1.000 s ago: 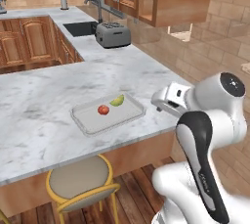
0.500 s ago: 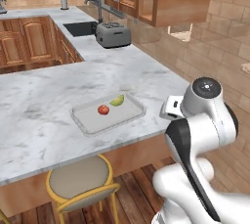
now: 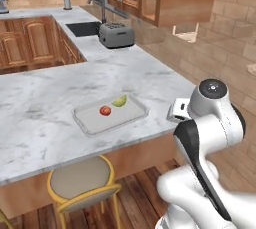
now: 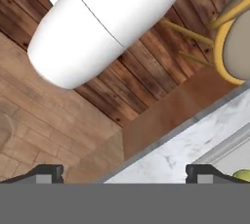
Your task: Place the cold items (peach and lemon wedge) from the fridge in one tupperware on the dining counter. Place the warm items (kebab skewer and hot dog) in the stove area in another tupperware.
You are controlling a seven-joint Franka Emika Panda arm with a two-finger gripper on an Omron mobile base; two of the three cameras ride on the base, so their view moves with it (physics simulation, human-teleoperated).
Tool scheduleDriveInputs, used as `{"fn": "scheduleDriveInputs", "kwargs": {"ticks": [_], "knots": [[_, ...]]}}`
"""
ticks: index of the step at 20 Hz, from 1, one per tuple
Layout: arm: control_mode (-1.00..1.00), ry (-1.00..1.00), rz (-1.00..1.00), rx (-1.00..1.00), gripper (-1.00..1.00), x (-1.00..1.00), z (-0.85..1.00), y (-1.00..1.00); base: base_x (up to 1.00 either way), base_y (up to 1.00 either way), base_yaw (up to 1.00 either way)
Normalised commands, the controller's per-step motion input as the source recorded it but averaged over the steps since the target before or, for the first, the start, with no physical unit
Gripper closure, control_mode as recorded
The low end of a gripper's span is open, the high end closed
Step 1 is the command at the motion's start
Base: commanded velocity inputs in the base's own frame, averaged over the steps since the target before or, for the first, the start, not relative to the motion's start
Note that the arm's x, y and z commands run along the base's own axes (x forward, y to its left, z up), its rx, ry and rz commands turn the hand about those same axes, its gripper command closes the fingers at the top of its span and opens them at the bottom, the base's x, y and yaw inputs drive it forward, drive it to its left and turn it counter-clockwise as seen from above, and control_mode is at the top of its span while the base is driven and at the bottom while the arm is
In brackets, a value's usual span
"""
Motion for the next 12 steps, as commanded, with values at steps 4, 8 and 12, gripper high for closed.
{"fn": "scheduleDriveInputs", "kwargs": {"ticks": [4,8,12], "knots": [[1.00,0.00,0.00,0.00,-1.00,0.00,0.00,0.00,-0.80,-0.18,0.17],[1.00,0.00,0.00,0.00,-1.00,0.00,0.00,0.00,-1.00,0.00,0.13],[1.00,0.00,0.00,0.00,-1.00,0.00,0.00,0.00,-0.76,0.62,0.01]]}}
